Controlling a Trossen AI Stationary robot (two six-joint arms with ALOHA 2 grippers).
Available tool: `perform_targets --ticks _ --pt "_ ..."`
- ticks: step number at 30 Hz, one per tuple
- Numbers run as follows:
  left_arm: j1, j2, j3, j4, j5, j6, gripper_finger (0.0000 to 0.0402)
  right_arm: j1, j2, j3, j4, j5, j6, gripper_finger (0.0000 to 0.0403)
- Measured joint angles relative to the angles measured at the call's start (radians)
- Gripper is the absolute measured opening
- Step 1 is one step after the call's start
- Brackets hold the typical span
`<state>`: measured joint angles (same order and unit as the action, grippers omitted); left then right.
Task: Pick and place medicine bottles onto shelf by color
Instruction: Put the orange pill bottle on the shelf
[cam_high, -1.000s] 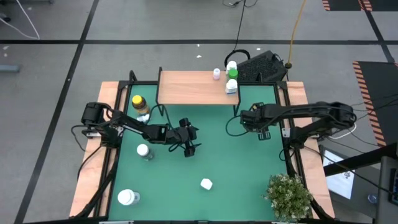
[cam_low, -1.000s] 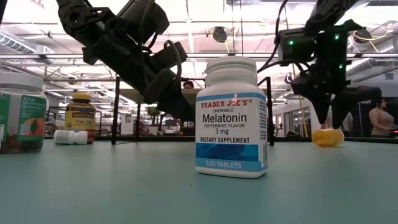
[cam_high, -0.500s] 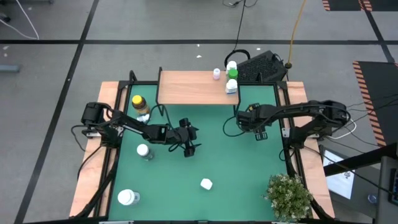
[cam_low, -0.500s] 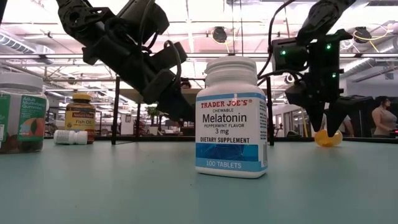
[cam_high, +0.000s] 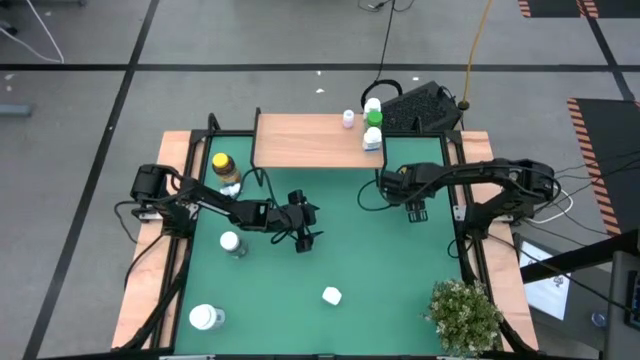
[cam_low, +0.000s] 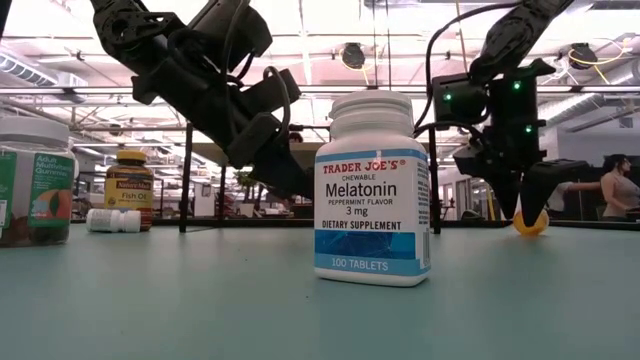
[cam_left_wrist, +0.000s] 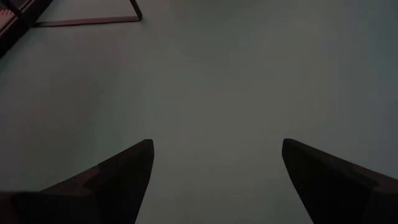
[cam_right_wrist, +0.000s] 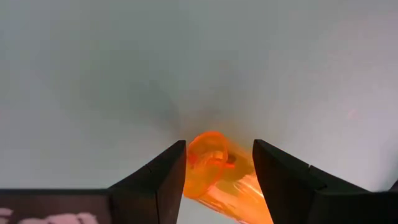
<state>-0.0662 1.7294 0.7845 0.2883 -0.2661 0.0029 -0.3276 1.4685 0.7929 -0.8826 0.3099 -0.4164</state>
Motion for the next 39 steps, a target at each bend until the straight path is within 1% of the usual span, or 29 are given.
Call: perform_targets --ticks 7,14,30,39 --pt "0.000 0.000 0.000 0.000 0.000 -0.005 0.0356 -0.007 0.000 0.000 0.000 -0.007 0.010 0.0180" --pt "0.000 0.000 0.000 0.000 0.000 -0.005 0.0356 -0.007 0.000 0.000 0.003 -0.107 0.041 0.0180" --pt "0.000 0.000 0.000 0.001 -0.001 -0.020 0.0356 -0.005 0.000 0.000 -0.049 -0.114 0.142 0.0180" --pt "0.000 0.000 0.000 0.001 -0.002 -0.019 0.0356 -0.005 0.000 0.000 -0.097 -0.264 0.213 0.0180"
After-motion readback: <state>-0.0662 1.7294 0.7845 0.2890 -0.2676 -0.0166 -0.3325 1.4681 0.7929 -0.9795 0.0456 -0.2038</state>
